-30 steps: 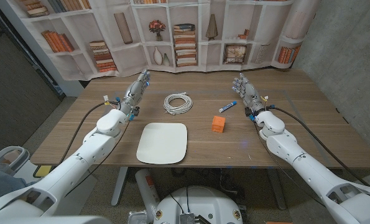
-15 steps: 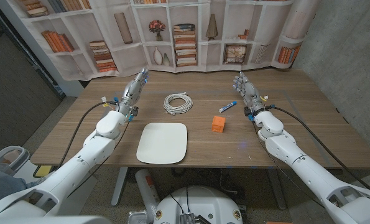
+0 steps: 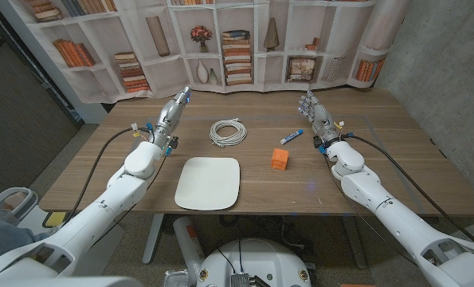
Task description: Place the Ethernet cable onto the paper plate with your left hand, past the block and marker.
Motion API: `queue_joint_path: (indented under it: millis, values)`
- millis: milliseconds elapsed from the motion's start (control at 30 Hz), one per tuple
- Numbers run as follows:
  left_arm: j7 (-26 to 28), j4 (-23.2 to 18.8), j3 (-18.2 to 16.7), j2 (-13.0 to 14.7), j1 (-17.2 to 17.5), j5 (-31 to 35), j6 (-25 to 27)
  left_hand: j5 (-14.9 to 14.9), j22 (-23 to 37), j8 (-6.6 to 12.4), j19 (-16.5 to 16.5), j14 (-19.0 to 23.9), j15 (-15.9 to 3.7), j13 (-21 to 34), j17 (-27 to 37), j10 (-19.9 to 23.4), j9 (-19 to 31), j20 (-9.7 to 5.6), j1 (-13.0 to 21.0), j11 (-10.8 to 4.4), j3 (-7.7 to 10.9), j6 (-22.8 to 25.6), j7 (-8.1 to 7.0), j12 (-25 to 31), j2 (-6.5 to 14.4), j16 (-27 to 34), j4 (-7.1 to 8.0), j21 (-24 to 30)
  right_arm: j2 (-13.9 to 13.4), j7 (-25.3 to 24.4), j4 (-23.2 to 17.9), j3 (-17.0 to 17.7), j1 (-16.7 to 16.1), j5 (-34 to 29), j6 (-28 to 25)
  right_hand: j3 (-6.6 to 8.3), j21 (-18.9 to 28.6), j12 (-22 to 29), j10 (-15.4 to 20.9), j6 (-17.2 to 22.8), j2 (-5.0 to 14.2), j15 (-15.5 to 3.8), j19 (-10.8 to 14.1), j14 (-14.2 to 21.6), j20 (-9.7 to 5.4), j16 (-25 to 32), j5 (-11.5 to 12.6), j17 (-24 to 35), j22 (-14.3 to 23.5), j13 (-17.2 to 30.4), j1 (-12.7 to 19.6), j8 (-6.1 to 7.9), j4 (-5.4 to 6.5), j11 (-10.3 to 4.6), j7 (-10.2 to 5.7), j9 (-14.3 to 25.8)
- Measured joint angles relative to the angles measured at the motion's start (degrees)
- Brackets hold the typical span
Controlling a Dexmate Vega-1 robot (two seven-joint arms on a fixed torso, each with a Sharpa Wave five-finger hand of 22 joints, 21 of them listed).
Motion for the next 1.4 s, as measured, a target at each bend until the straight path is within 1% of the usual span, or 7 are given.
queue_joint_path:
  millis: [200, 400, 767, 867, 1067, 1233, 1400]
  values:
    - [0.66, -1.61, 0.02, 0.89, 0.75, 1.09, -0.01, 0.0, 0.0, 0.0, 0.31, 0.22, -0.06, 0.0, 0.0, 0.2, 0.0, -0.3, 0.3, -0.2, 0.0, 0.07, -0.08, 0.0, 0.3, 0.0, 0.0, 0.0, 0.02, 0.39, 0.03, 0.0, 0.15, 0.24, -0.24, -0.01, -0.21, 0.0, 0.0, 0.0, 0.0, 0.0, 0.0, 0.0, 0.0, 0.0, 0.0, 0.0, 0.0, 0.0, 0.0, 0.0, 0.01, 0.0, 0.0, 0.0]
    - [3.43, -2.64, 0.03, 1.37, 1.27, 5.03, -0.07, 0.07, 0.0, 0.0, 0.53, 0.38, -0.22, 0.0, 0.0, 0.51, 0.0, -0.09, 0.65, -0.51, -0.01, 0.56, -0.14, 0.0, 0.06, 0.0, -0.47, 0.0, 0.14, 0.43, 0.15, -0.06, 0.16, 0.32, -0.24, -0.01, -0.2, 0.0, 0.0, 0.0, 0.0, 0.0, 0.4, 0.0, 0.4, 0.0, 0.0, 0.0, 0.0, 0.0, 0.0, 0.0, 0.01, 0.0, 0.0, 0.0]
    - [7.94, -4.45, 0.16, 2.15, 2.35, 11.15, 0.54, 0.44, 0.0, 0.0, 1.24, 1.48, -0.76, 0.0, 0.0, 1.47, 0.0, 0.04, 1.63, -0.8, 0.23, 1.2, -0.38, 0.0, 0.58, 0.0, -0.7, 0.0, 0.32, 0.43, 0.22, -0.12, -0.26, 0.38, 0.04, 0.15, -0.42, 0.0, 0.0, 0.3, 0.0, 0.32, 0.4, 0.31, 0.41, 0.0, 0.0, 0.0, 0.0, 0.0, 0.0, 0.0, -0.15, 0.0, 0.31, 0.0]
    - [9.2, -4.98, 0.18, 2.4, 2.59, 12.9, 0.86, 0.44, 0.0, 0.0, 1.64, 1.49, -0.76, 0.0, 0.0, 1.83, 0.0, -0.18, 1.82, -0.63, 0.41, 1.5, -0.41, 0.22, 0.77, 0.0, -0.87, 0.0, 0.34, 0.43, 0.22, -0.12, -0.42, 0.42, 0.16, 0.15, -0.42, 0.0, 0.31, 0.3, 0.0, 0.32, 0.4, 0.31, 0.41, 0.0, 0.0, 0.0, 0.0, 0.0, 0.0, 0.0, -0.15, -0.31, 0.31, 0.0]
    - [10.98, -6.01, 0.2, 2.81, 3.07, 15.4, 1.57, 0.44, 0.0, 0.0, 1.64, 1.96, -1.23, 0.0, 0.0, 2.25, 0.0, -0.18, 2.38, -1.02, 0.48, 2.03, -0.17, 0.22, 0.89, 0.0, -0.94, 0.0, 0.42, 0.43, 0.22, -0.13, -0.59, 0.53, 0.43, 0.15, -0.63, -0.22, 0.31, 0.3, 0.0, 0.32, 0.4, 0.31, 0.41, 0.0, 0.0, 0.0, 0.29, 0.0, 0.0, 0.0, -0.15, -0.31, 0.31, 0.0]
    - [12.82, -7.11, 0.2, 3.19, 3.55, 17.97, 2.69, 0.44, 0.0, 0.45, 1.94, 2.55, -1.15, 0.0, 0.0, 2.56, 0.0, 0.11, 2.61, -1.33, 0.53, 2.54, -0.48, 0.22, 1.11, 0.09, -1.35, 0.0, 0.52, 0.57, 0.4, -0.12, -0.6, 0.64, 0.54, 0.15, -0.84, -0.22, 0.62, 0.3, 0.0, 0.32, 0.63, 0.31, 0.18, 0.0, -0.22, 0.0, 0.29, -0.01, 0.0, 0.0, -0.15, 0.01, 0.32, 0.0]
    - [14.38, -8.58, 0.18, 3.74, 4.25, 20.15, 3.83, 0.89, 0.0, 0.45, 2.25, 2.67, -1.26, 0.0, 0.0, 2.87, 0.0, -0.2, 3.45, -1.63, 0.78, 2.87, -0.41, 0.22, 1.34, 0.45, -1.61, 0.0, 0.64, 0.88, 0.67, -0.13, -0.54, 0.77, 0.74, -0.09, -0.84, -0.22, 0.62, 0.3, 0.0, 0.32, 0.72, 0.31, 0.08, 0.0, -0.22, 0.0, 0.29, 0.0, 0.0, 0.0, -0.39, 0.01, 0.32, 0.0]
